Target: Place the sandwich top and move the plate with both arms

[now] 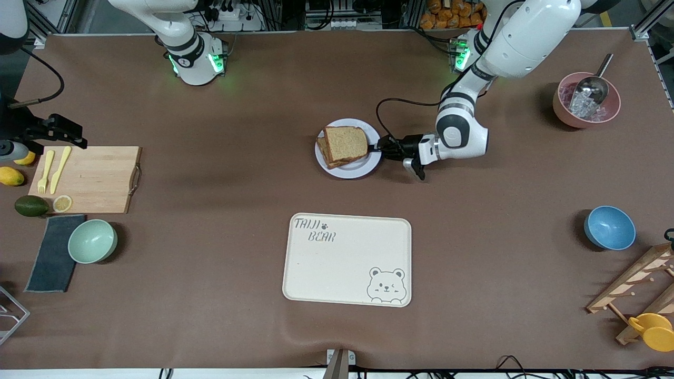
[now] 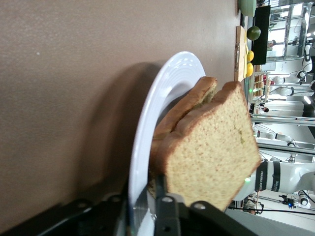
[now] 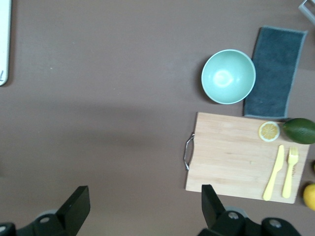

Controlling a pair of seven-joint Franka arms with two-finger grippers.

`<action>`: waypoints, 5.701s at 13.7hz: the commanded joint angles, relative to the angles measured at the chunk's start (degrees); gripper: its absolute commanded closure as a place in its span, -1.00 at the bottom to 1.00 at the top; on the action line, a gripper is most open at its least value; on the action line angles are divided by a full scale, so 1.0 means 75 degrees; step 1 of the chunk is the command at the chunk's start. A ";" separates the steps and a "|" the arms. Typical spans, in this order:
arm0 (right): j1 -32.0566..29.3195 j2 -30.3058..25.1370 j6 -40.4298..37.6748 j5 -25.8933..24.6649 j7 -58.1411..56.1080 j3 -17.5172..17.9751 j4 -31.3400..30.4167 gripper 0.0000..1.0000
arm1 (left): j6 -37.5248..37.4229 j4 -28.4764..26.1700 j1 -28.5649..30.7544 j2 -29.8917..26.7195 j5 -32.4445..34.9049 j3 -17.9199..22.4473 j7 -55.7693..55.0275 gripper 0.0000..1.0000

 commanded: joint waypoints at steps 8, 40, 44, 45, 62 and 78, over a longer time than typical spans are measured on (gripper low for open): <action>0.0239 0.0844 -0.0813 -0.0471 0.0478 0.0019 0.1470 -1.00 | -0.0156 0.0016 0.0647 0.0008 -0.0690 -0.0401 0.0770 1.00; 0.0321 0.0775 -0.0511 -0.0049 0.0947 0.0019 0.1168 -1.00 | 0.3769 0.5218 0.0039 0.2011 -0.1088 -0.0683 -0.4234 1.00; 0.0321 0.0822 -0.0487 -0.0049 0.0947 0.0019 0.1179 -1.00 | 0.3887 0.5371 -0.0405 0.2164 -0.1146 -0.0263 -0.4234 1.00; 0.0321 0.0822 -0.0487 -0.0049 0.0947 0.0019 0.1180 -1.00 | 0.3887 0.5371 -0.0511 0.2175 -0.1193 -0.0134 -0.4234 1.00; 0.0321 0.0869 -0.0358 -0.0049 0.0854 0.0019 0.1191 -1.00 | 0.6370 0.4529 -0.0664 0.0736 -0.1088 -0.0062 -0.4153 -1.00; 0.0333 0.0763 -0.0346 -0.0037 0.0959 0.0030 0.1250 -1.00 | 0.5637 0.2325 0.1290 -0.0858 0.3958 0.0126 -0.4035 -1.00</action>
